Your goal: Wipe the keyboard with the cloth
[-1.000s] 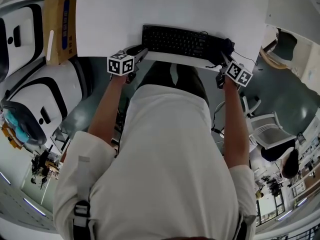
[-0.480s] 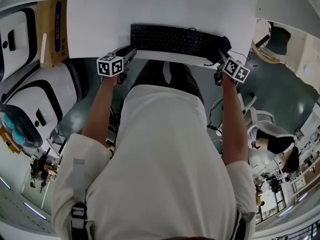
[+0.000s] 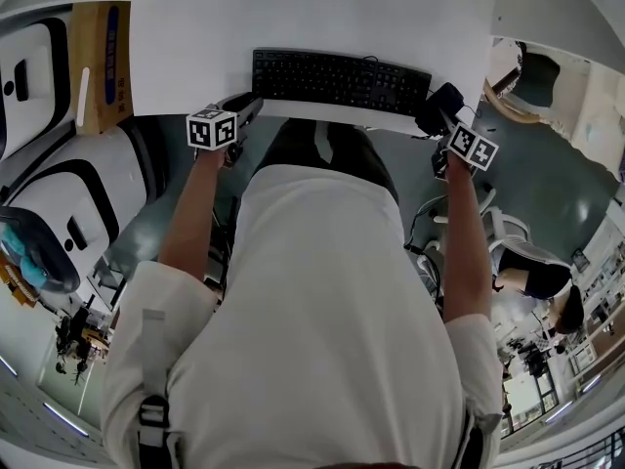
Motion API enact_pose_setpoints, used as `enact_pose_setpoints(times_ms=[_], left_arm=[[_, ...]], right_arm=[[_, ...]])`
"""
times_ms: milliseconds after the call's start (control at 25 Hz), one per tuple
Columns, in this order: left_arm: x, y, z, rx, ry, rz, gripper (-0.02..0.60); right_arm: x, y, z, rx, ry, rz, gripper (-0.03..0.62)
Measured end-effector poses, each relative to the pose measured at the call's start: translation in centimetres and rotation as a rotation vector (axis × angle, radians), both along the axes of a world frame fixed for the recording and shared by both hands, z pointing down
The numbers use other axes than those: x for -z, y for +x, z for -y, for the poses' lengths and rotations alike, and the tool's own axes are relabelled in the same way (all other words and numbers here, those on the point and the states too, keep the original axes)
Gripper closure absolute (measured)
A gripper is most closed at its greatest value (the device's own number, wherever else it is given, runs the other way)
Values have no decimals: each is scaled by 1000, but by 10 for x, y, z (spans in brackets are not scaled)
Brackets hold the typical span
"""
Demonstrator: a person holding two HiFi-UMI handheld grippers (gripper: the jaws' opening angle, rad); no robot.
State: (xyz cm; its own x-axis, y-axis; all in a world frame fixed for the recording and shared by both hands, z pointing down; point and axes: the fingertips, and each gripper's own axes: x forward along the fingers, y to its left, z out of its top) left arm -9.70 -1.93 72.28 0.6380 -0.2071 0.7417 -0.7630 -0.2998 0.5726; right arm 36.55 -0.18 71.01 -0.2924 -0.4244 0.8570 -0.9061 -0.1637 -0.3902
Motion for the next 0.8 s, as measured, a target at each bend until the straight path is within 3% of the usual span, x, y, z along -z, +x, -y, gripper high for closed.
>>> enact_pose_setpoints(times_ms=[200,440,800], left_arm=[[2,-1,1,8,10,-11,457],[3,2,1,-5,8,-42,456],[4,9,-3,-21,18,-107,457]], right_arm=[[9,11,-7,19,-5,-62,531],[-2,-24,-2,66,-24,-81,531],[-4,-54,3,-3,-21,-118,531]])
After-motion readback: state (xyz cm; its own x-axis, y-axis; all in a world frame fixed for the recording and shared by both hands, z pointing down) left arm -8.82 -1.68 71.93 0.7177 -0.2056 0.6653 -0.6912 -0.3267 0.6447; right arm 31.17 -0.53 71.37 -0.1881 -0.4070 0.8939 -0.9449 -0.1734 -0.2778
